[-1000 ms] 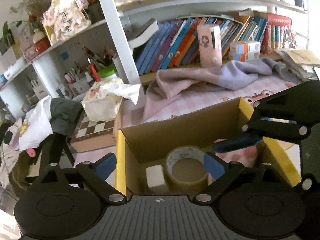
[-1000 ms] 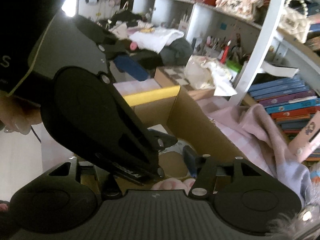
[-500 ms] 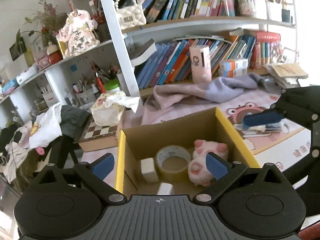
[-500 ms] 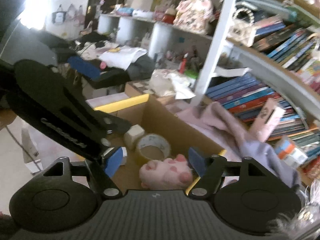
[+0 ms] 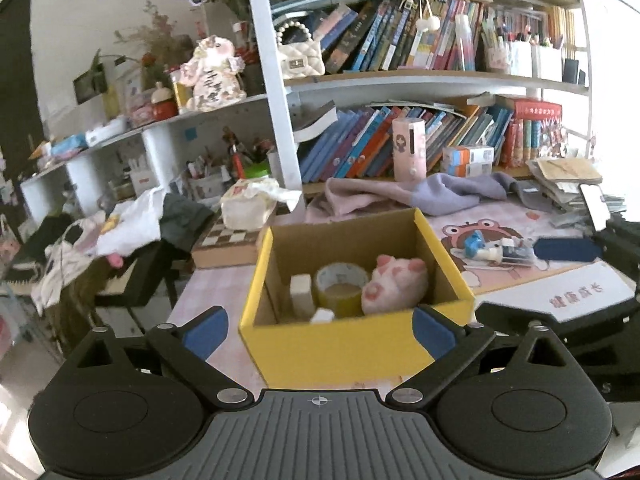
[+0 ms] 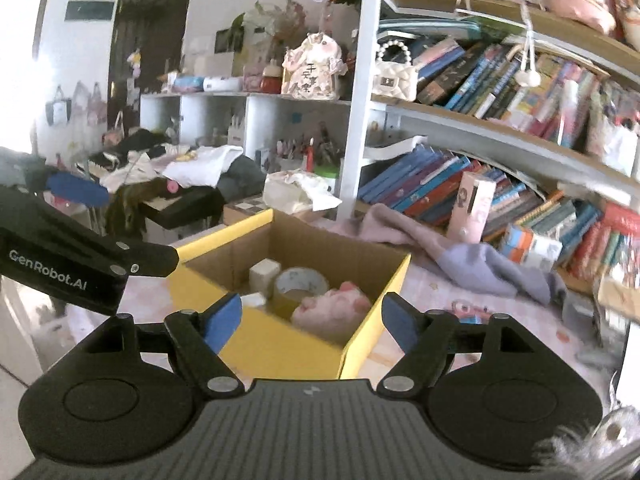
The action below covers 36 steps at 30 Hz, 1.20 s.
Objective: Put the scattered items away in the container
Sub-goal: 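Withdraw both open tools from the box toward the spray bottle and small box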
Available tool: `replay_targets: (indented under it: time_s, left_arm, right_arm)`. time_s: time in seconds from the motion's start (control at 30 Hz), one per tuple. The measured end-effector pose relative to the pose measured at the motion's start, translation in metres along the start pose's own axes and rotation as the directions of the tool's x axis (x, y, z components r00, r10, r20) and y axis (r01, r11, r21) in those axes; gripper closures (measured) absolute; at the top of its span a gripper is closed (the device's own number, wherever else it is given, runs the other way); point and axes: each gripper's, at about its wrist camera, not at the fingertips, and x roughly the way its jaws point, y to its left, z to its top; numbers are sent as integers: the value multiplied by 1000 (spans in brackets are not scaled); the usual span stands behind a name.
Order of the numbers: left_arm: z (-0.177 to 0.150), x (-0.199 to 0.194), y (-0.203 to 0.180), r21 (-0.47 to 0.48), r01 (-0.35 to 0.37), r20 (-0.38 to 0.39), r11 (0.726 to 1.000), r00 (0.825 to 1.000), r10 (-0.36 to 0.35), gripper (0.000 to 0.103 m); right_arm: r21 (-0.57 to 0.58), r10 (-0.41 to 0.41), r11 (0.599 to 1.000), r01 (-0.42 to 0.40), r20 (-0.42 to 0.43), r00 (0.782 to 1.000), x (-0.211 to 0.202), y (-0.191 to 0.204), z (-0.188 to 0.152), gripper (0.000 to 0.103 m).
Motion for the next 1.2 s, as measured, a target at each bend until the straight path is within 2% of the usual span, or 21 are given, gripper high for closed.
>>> replay_targets:
  time_s: [0.23, 0.53, 0.73, 0.83, 1.03, 1.2]
  left_arm:
    - [-32, -31, -8, -45, 10, 4, 999, 1000, -9, 3]
    - [-68, -27, -27, -102, 53, -107, 993, 992, -64, 2]
    - [-87, -20, -47, -77, 111, -185, 991, 975, -124, 2]
    - [-87, -20, -55, -61, 139, -185, 988, 972, -148, 2]
    - [-79, -15, -72, -32, 183, -176, 983, 967, -186, 2]
    - [-73, -5, -93, -9, 239, -184, 971, 954, -237, 2]
  right_arm:
    - [-22, -46, 999, 44, -82, 996, -38, 18, -32, 25]
    - [-38, -110, 994, 105, -156, 982, -69, 25, -54, 23]
    - [9, -166, 985, 174, -257, 952, -87, 16, -76, 21]
    - [33, -213, 973, 230, -267, 940, -93, 7, -80, 20]
    - [38, -241, 964, 265, -306, 921, -97, -6, -89, 19]
    - [-16, -328, 939, 343, -342, 881, -98, -20, -97, 19]
